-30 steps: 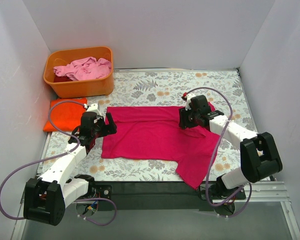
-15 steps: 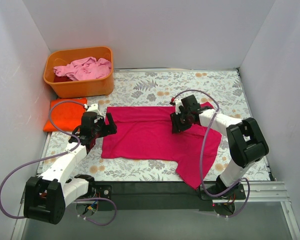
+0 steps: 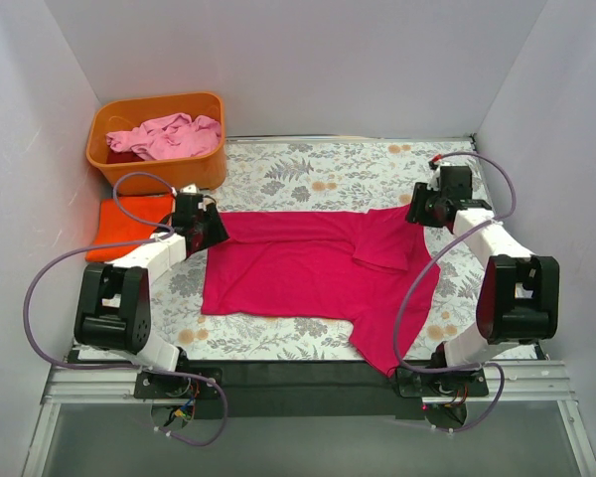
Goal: Fold and stack the t-shirts
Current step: Fold the tshirt
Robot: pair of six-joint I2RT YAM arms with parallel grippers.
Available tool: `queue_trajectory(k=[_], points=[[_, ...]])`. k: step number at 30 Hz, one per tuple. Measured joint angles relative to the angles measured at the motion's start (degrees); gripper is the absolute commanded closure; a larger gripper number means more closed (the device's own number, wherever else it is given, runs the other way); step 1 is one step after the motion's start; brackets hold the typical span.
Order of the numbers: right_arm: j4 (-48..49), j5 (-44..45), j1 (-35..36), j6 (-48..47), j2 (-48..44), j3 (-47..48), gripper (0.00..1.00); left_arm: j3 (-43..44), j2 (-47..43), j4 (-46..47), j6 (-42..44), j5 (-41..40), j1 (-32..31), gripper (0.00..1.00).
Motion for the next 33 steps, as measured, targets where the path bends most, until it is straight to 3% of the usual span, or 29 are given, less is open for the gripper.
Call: queue_trajectory(k=[6, 13, 21, 23, 27, 30, 33], points=[[2.0, -1.0, -4.4, 2.3, 4.0, 0.0, 0.58, 0.3, 2.9, -0.6, -1.8, 0.0, 0.0, 0.49], [4.7, -3.3, -7.5, 4.3, 7.0, -0.3, 0.59, 0.4, 4.3, -0.5, -3.6, 0.0, 0.0, 0.60], [7.4, -6.4, -8.4, 5.4, 11.6, -0.7, 0.63, 0.2, 5.4, -0.5, -4.8, 0.0, 0.0, 0.93], [7.8, -6.9, -8.4, 5.5, 12.6, -1.0, 0.71, -0.2, 5.4, -0.2, -5.0, -0.4, 0.0, 1.00], [8.8, -7.4, -9.2, 6.0, 14.1, -1.8, 0.92, -2.0, 4.8, -0.1, -5.7, -2.3, 0.1, 1.00], [9.2, -7.4, -10.8, 6.4, 14.1, -2.3, 0.99, -3.8, 3.1, -0.1, -6.4, -3.6, 0.6, 1.00], [9.3, -7.2, -12.1, 6.6, 14.1, -2.3, 0.99, -5.4, 1.2, -0.6, -7.0, -4.5, 1.4, 1.00]])
